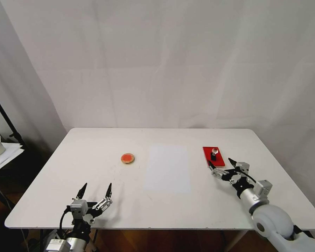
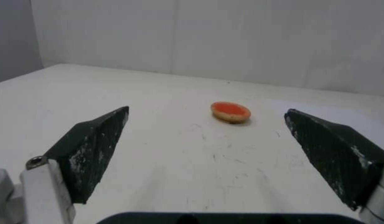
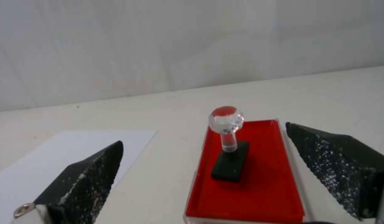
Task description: Pick up the stamp from the ink pad and place it onto another ink pad.
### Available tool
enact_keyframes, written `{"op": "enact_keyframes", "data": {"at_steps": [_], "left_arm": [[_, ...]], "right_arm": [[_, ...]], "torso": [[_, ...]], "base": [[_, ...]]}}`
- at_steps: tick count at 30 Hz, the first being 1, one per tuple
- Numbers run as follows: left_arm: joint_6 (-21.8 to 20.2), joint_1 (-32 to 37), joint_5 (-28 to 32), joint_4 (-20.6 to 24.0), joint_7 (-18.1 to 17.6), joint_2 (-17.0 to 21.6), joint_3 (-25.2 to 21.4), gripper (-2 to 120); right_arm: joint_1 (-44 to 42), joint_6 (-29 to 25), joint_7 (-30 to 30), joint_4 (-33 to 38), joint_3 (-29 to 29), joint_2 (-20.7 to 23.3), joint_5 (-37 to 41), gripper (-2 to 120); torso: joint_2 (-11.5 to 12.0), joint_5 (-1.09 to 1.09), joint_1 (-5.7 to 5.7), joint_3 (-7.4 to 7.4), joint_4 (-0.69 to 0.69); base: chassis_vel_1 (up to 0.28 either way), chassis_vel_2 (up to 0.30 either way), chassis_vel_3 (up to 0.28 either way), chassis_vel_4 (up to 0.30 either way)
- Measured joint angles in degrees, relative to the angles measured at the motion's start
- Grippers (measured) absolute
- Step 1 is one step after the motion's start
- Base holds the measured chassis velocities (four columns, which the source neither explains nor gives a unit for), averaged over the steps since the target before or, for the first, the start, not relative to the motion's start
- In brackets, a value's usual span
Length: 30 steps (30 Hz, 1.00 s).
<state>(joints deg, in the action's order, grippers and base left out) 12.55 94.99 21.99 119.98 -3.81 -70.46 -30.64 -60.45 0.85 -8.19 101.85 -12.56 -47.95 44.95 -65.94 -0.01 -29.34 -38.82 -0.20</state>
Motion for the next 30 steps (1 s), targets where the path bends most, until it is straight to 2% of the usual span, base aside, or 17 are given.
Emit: {"op": "enact_keyframes", "data": {"at_steps": [8,15,22,24,26,30], "left_arm": [[0.0,0.0,0.0,0.0,0.0,0.0,0.0,100],[0.0,0.0,0.0,0.0,0.0,0.0,0.0,100],[0.0,0.0,0.0,0.0,0.0,0.0,0.0,100],[0.0,0.0,0.0,0.0,0.0,0.0,0.0,100],[0.0,0.0,0.0,0.0,0.0,0.0,0.0,100],[0.0,0.0,0.0,0.0,0.0,0.0,0.0,100]], "right_arm": [[4.2,-0.07,-0.45,-5.29,2.52,-2.97,0.04,100],[5.6,-0.63,-0.87,-7.84,2.86,-3.91,-0.28,96],[6.27,-0.89,-0.78,-8.84,3.36,-3.87,-0.35,79],[6.59,-0.89,-0.73,-9.03,3.9,-3.98,-0.38,69],[6.71,-0.89,-0.72,-9.13,4.04,-4.06,-0.39,68],[7.62,-0.92,-0.74,-9.85,4.79,-4.47,-0.51,49]], "torso": [[0.0,0.02,0.01,0.0,-0.02],[0.0,0.0,0.01,0.0,-0.02],[0.0,0.01,0.01,0.01,-0.02],[0.0,0.01,0.01,0.01,-0.02],[0.0,0.01,0.01,0.01,-0.02],[0.0,0.01,0.01,0.01,-0.01]], "base": [[0.0,0.0,0.0,0.0],[0.0,0.0,0.0,0.0],[0.0,0.0,0.0,0.0],[0.0,0.0,0.0,0.0],[0.0,0.0,0.0,0.0],[0.0,0.0,0.0,0.0]]}}
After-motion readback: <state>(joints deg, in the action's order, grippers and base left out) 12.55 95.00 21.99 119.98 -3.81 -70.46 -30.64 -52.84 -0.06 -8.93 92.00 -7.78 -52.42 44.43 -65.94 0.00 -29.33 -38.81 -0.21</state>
